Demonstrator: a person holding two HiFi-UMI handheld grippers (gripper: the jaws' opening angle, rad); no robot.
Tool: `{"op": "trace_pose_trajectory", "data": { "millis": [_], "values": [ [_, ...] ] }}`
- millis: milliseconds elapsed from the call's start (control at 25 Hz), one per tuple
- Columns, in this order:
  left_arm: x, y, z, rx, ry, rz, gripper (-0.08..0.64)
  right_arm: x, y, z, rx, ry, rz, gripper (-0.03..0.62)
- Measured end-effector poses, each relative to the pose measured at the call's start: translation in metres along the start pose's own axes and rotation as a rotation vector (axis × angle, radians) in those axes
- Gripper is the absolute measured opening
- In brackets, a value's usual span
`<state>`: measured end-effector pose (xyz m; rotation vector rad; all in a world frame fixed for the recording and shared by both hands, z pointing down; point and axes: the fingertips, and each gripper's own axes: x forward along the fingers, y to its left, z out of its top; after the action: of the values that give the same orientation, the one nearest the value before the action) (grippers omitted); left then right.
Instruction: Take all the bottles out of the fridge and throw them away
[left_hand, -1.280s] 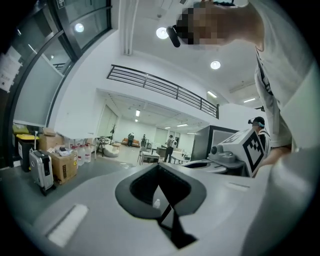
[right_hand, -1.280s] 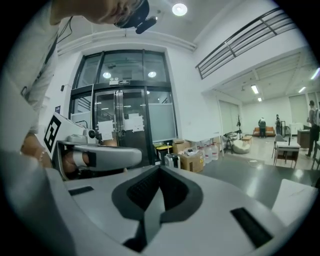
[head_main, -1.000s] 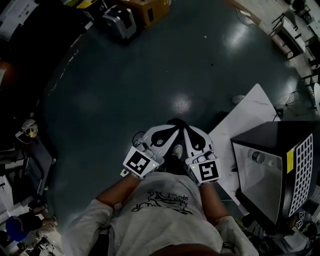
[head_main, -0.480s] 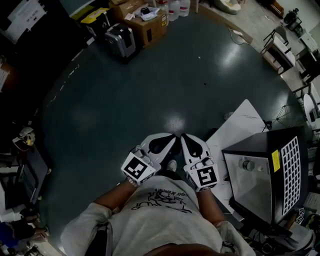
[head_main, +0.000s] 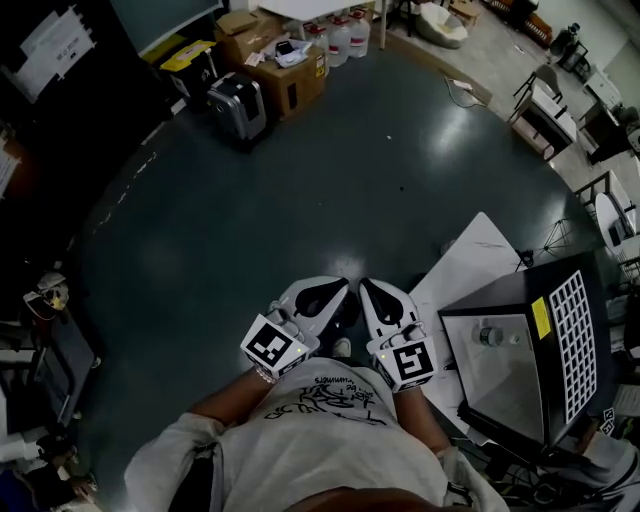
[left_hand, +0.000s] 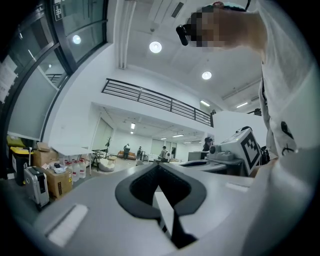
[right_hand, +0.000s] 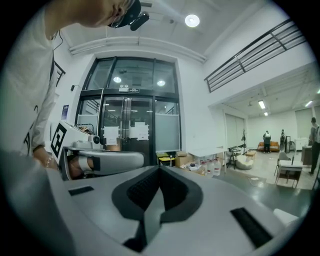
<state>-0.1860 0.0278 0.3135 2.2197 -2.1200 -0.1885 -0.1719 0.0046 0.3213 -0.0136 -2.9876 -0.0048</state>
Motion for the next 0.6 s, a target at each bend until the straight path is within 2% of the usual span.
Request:
{"op": "trace_pose_trajectory", "data": {
  "millis": [280,600],
  "values": [
    [0.003,-0.009,0.006,0.001,-0.004,-0.054,0.006,-0.006,0.005,0.008,-0.024,-0.005,-0.028,0.009],
    [0.012,-0.031,0.002,0.006,0.004,-0.146,0.006,-0.029,0.002,0.005,-0.015,-0.013,-0.113,0.009]
  ]
}}
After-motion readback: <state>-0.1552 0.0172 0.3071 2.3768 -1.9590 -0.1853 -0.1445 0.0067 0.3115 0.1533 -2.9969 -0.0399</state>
